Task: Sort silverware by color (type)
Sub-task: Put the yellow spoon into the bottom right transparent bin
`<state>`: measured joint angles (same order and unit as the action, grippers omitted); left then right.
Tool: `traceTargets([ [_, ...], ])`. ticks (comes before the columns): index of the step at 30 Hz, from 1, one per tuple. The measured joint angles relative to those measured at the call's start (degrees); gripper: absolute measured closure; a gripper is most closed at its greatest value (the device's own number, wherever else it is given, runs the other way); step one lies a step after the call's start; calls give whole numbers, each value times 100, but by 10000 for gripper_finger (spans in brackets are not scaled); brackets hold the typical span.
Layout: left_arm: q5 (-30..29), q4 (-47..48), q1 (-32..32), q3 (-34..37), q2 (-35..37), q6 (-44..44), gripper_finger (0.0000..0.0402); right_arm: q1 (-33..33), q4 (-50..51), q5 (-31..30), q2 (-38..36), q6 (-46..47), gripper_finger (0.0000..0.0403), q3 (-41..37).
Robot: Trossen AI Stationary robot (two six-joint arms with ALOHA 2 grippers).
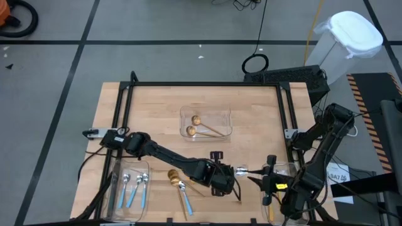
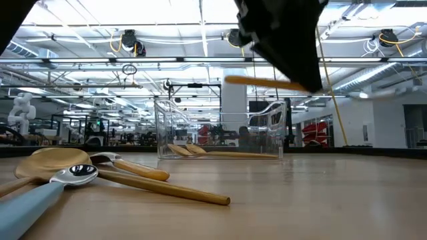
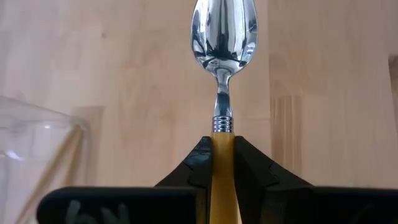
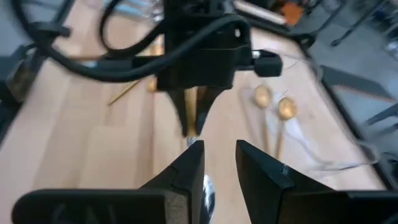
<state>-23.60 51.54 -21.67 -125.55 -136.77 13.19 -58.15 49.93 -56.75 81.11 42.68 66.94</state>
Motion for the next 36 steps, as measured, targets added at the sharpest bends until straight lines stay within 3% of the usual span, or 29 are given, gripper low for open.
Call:
traceTargets([
  [5, -507, 443, -68, -444, -2, 130, 366, 96, -157, -503, 103, -30, 314, 0],
  [9, -1146, 1024, -154, -732, -2, 532, 366, 15, -425, -1376, -55, 12, 314, 0],
  [12, -1670, 1475, -288, -945, -2, 875, 366, -67, -558, -1701, -89, 38, 314, 4],
  [23, -3312, 1562, -844, -952, 86, 1488, 367, -29, -896, -2562, 309, 1311, 314, -413],
  [27, -3717, 1564, -978, -943, 254, 1541, 386, 2, -1542, -2415, 411, 1105, 314, -420],
  [31, -4002, 1502, -1030, -956, 456, 1541, 390, 57, -2577, -1754, 528, 299, 314, -420],
  [36, -4024, 1518, -1116, -950, 461, 1566, 387, 136, -3113, -1346, 750, -141, 314, -420],
])
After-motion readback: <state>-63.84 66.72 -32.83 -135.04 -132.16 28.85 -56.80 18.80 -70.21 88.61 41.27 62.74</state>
